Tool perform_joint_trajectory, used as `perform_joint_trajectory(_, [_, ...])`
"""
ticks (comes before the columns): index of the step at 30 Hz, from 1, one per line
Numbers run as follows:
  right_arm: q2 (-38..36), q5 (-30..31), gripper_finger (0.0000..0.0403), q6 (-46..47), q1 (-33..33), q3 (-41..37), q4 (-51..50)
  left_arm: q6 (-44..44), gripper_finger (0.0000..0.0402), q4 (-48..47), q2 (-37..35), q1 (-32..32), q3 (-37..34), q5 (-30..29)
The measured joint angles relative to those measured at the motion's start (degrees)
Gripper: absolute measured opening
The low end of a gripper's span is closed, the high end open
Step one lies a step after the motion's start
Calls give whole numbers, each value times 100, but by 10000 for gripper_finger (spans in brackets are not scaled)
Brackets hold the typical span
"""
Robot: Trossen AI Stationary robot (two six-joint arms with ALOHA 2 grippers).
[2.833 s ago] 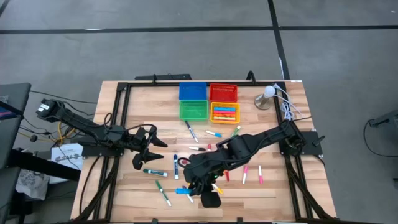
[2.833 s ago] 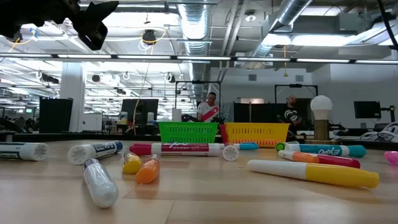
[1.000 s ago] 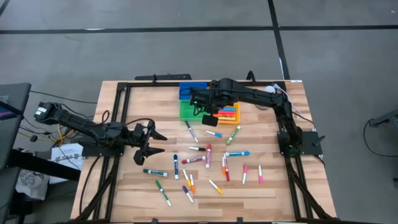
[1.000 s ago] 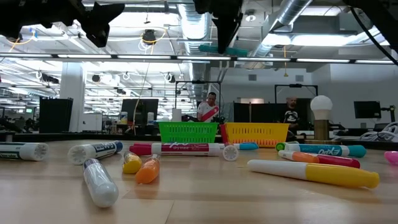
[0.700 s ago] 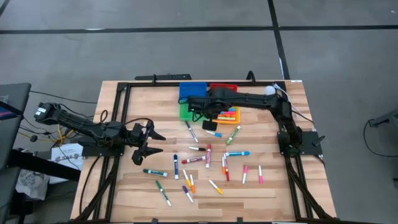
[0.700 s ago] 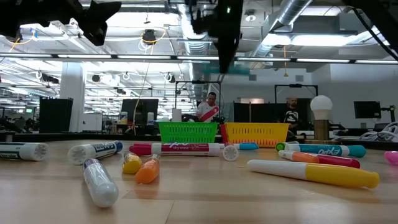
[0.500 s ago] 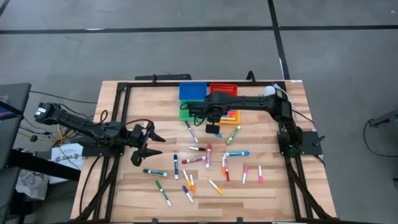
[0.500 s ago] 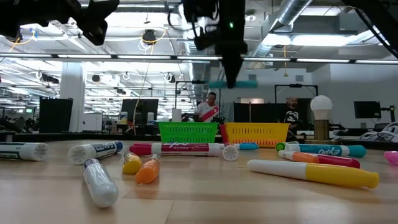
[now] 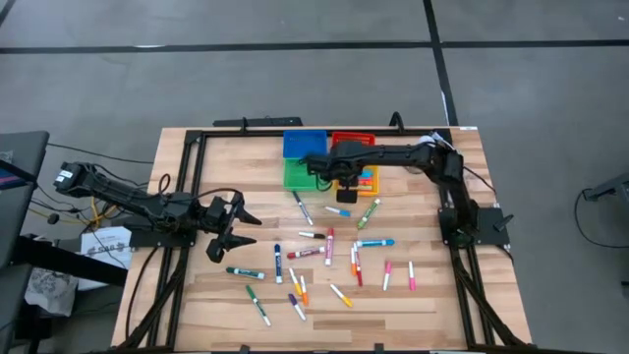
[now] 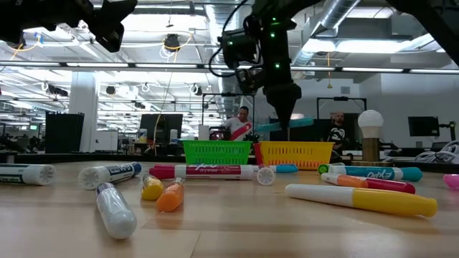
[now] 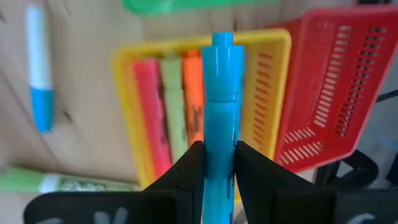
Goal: Pick & Place Markers
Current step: Put the large blue highlighter pen into the yellow bin
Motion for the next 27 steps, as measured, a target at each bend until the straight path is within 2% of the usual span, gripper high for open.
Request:
perform_joint_trajectory(7, [-845, -45, 66, -406, -274, -822, 629, 13, 242, -35, 0, 7, 0, -28])
perform_joint_trajectory(12, [-1434, -341, 66, -620, -347, -1403, 1242, 13, 242, -37, 2, 9, 0, -160])
perform_joint_trajectory(22, [-1584, -478, 66, -881, -442, -2176, 1969, 13, 242, -32, 2, 9, 0, -195])
perform_joint_trajectory(27, [-1584, -709, 66, -1034, -569, -2236, 2302, 11, 242, -32, 2, 9, 0, -195])
